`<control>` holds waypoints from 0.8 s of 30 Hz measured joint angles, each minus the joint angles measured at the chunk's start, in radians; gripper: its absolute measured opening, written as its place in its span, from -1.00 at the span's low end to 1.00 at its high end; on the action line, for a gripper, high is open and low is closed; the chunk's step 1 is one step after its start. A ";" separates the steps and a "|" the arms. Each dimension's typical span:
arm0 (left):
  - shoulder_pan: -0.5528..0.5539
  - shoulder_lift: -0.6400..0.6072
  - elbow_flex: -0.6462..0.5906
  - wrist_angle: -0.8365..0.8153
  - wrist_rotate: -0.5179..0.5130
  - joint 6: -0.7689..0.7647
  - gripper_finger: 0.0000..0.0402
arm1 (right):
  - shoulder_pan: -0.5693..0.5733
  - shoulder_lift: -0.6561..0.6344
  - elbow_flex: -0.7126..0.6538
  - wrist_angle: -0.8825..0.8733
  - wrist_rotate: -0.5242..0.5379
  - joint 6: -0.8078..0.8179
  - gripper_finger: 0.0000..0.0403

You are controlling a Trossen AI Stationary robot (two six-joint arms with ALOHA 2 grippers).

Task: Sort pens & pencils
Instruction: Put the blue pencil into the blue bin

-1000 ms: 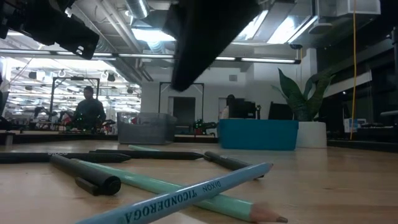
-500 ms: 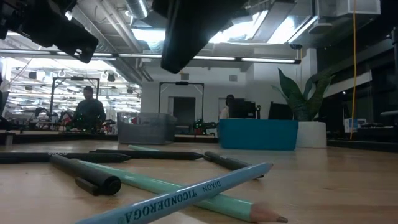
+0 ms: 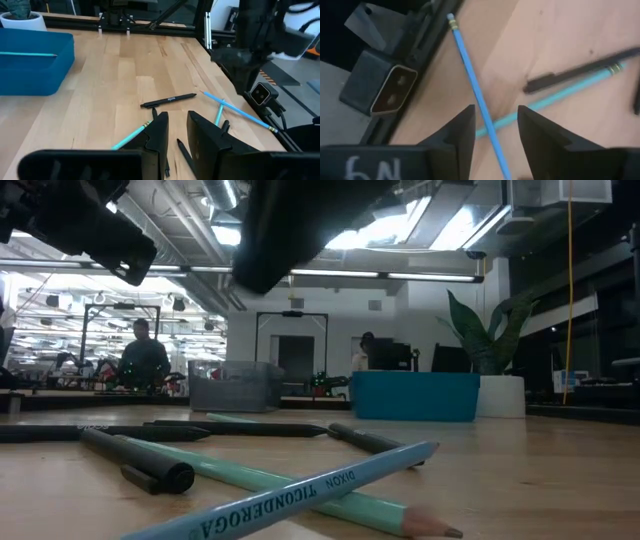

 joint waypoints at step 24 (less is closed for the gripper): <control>0.000 0.000 0.000 0.000 -0.008 -0.001 -0.68 | 0.002 0.047 -0.007 0.047 -0.009 -0.021 -0.36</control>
